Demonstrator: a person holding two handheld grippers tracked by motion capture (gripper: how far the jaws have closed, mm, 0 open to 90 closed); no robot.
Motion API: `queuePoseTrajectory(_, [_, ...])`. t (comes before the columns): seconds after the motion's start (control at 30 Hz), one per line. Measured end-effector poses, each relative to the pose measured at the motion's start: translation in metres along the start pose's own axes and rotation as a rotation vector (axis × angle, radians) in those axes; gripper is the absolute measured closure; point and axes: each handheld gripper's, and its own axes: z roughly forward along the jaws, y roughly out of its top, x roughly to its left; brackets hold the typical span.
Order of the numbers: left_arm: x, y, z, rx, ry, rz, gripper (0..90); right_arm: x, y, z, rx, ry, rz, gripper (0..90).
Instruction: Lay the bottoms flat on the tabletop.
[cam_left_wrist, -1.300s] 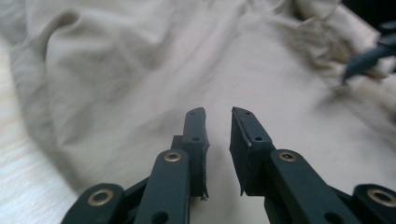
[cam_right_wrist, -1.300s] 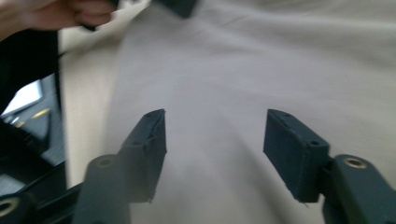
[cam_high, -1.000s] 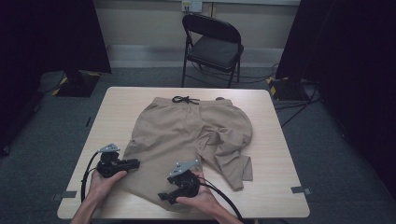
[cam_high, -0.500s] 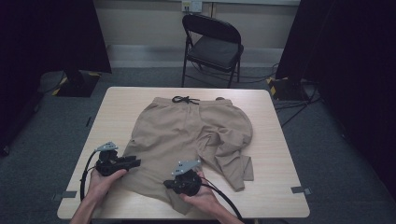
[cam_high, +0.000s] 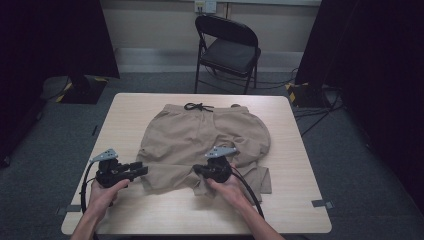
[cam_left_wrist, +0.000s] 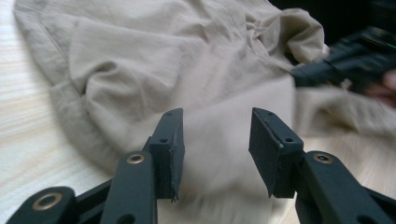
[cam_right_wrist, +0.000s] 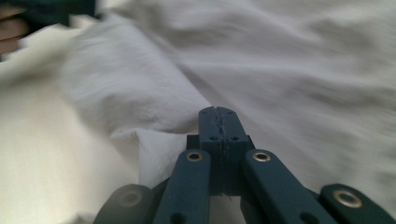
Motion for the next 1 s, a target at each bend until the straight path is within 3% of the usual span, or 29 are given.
queuePoseTrajectory(0.03, [0.0,-0.001,0.002,0.011,-0.004,0.009,56.5,-0.018,-0.004,0.003,0.006,-0.035,0.052,90.0])
queuePoseTrajectory(0.2, [-0.008,-0.005,0.013,0.048,-0.043,0.028,58.8,-0.037,-0.011,0.006,0.027,-0.061,0.112,90.0])
queuePoseTrajectory(0.27, [-0.02,-0.007,0.025,0.094,-0.083,0.065,57.9,-0.036,-0.01,0.007,0.039,-0.079,0.093,89.1])
queuePoseTrajectory(0.37, [-0.032,-0.007,0.036,0.121,-0.104,0.101,51.4,-0.036,-0.01,0.007,0.044,-0.075,0.086,82.0])
queuePoseTrajectory(0.43, [-0.038,-0.007,0.043,0.131,-0.096,0.104,44.2,-0.034,-0.01,0.004,0.043,-0.072,0.084,73.0])
queuePoseTrajectory(0.53, [-0.04,-0.007,0.05,0.163,-0.064,0.114,37.3,-0.032,-0.009,-0.001,0.034,-0.063,0.079,67.5])
queuePoseTrajectory(0.67, [-0.043,-0.009,0.06,0.209,-0.008,0.147,37.6,-0.025,-0.004,-0.019,-0.005,-0.061,0.068,59.0])
queuePoseTrajectory(0.7, [-0.045,-0.009,0.061,0.21,0.029,0.159,42.3,-0.023,-0.003,-0.027,-0.027,-0.043,0.071,58.1])
queuePoseTrajectory(0.77, [-0.044,-0.008,0.061,0.207,0.046,0.164,51.7,-0.022,-0.003,-0.03,-0.031,-0.033,0.069,57.5])
queuePoseTrajectory(0.8, [-0.043,-0.008,0.061,0.203,0.068,0.178,51.7,-0.02,-0.004,-0.034,-0.034,-0.018,0.065,56.6])
queuePoseTrajectory(0.83, [-0.042,-0.008,0.061,0.203,0.077,0.177,61.9,-0.014,-0.007,-0.04,-0.035,0.023,0.058,53.6])
queuePoseTrajectory(0.87, [-0.042,-0.008,0.061,0.204,0.096,0.186,61.9,-0.014,-0.007,-0.04,-0.035,0.023,0.058,53.6])
queuePoseTrajectory(0.9, [-0.04,-0.007,0.061,0.205,0.088,0.174,73.9,-0.007,-0.012,-0.041,-0.008,0.021,0.035,49.9])
queuePoseTrajectory(0.97, [-0.038,-0.007,0.061,0.208,0.076,0.156,84.6,-0.006,-0.014,-0.04,0.005,0.019,0.026,48.3])
queuePoseTrajectory(1.0, [-0.036,-0.005,0.056,0.17,-0.008,0.1,86.4,-0.005,-0.021,-0.039,0.03,0.001,0.019,47.2])
